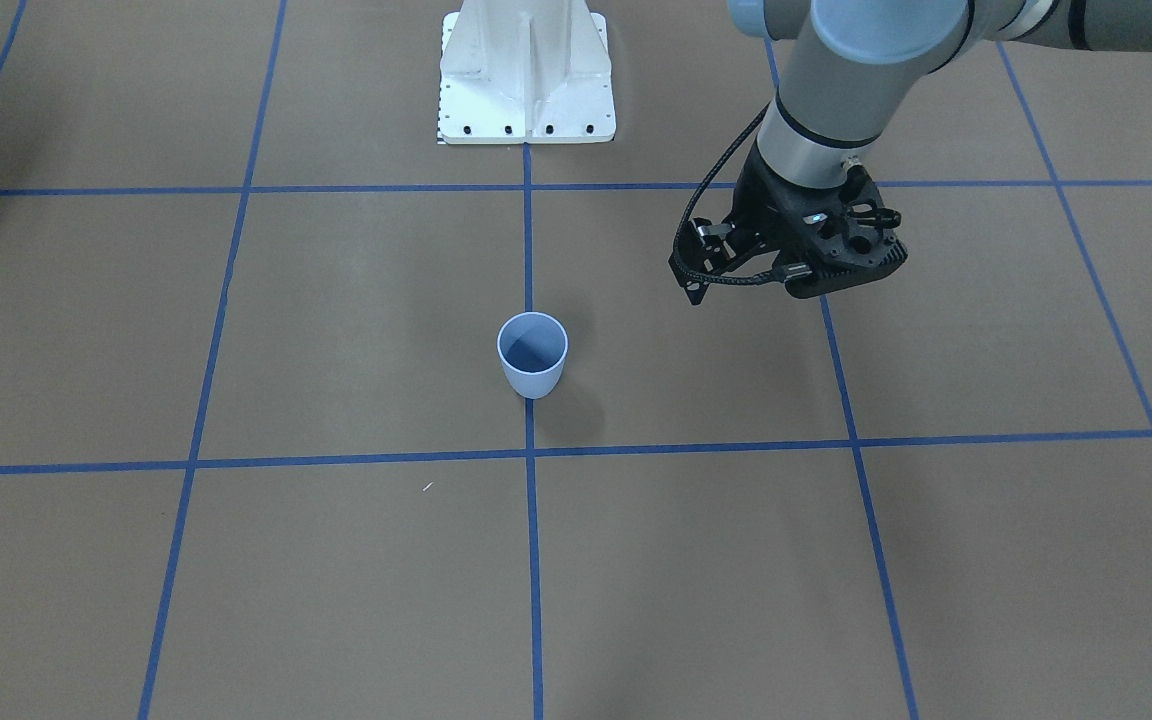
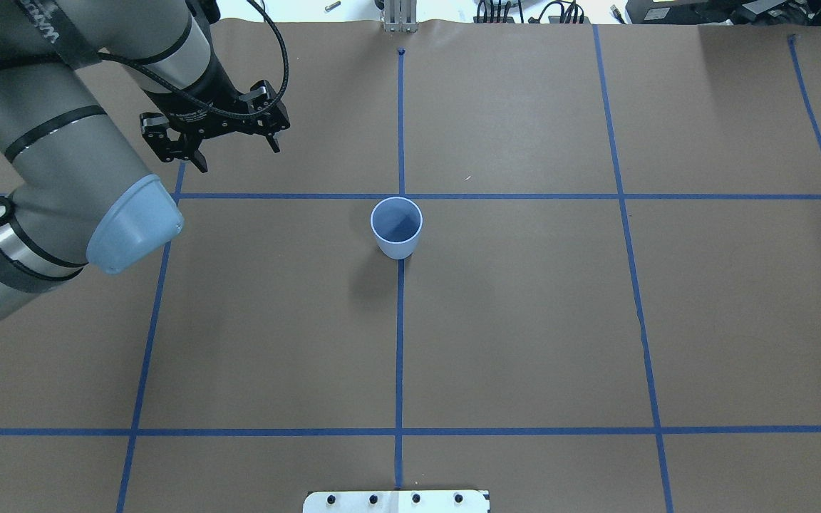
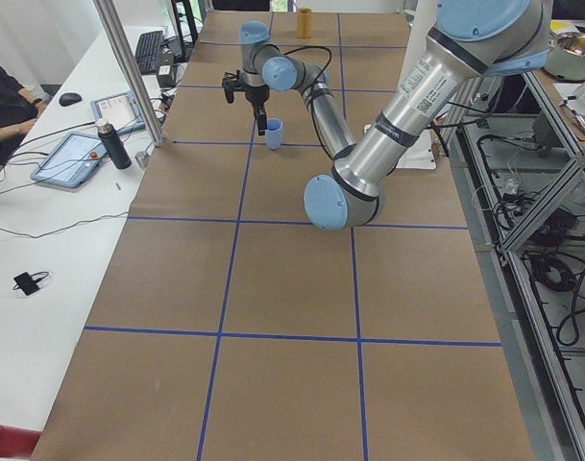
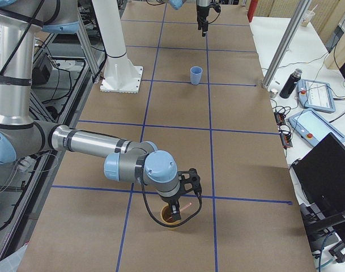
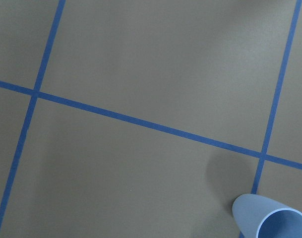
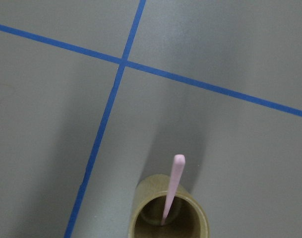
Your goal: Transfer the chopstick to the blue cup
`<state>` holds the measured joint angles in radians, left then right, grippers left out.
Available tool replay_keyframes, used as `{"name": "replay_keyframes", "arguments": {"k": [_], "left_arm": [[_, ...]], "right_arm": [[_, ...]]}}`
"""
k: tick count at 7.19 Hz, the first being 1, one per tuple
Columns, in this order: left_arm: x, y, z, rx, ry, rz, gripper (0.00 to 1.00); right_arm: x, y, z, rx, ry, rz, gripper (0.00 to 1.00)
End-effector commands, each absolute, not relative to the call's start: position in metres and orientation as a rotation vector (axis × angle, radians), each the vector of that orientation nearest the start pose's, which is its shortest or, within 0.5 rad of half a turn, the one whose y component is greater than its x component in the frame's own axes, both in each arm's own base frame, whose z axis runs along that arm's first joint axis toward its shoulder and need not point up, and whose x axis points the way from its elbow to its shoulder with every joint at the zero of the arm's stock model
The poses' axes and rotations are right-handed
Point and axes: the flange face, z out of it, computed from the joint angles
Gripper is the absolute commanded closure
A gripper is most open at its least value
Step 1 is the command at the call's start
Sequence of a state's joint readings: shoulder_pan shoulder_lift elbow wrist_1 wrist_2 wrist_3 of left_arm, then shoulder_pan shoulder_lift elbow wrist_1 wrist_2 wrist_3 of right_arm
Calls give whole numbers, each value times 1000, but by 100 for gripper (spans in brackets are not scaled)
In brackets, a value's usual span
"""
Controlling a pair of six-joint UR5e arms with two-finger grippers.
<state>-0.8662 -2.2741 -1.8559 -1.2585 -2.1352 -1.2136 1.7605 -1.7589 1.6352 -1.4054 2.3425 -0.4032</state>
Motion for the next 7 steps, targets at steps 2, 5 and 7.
{"name": "replay_keyframes", "arguments": {"k": [2,5,7], "left_arm": [[321,-519,172,-65,818,-267,1],[314,-519,175,-60,815,-267,1],[302,-512,192,-43,805,-228,1]], "right_arm": [[143,-405,713,334,-702,-255,0],[141,-414,706,358,-700,-278,0],[133,-422,703,395,-692,-310,0]]}}
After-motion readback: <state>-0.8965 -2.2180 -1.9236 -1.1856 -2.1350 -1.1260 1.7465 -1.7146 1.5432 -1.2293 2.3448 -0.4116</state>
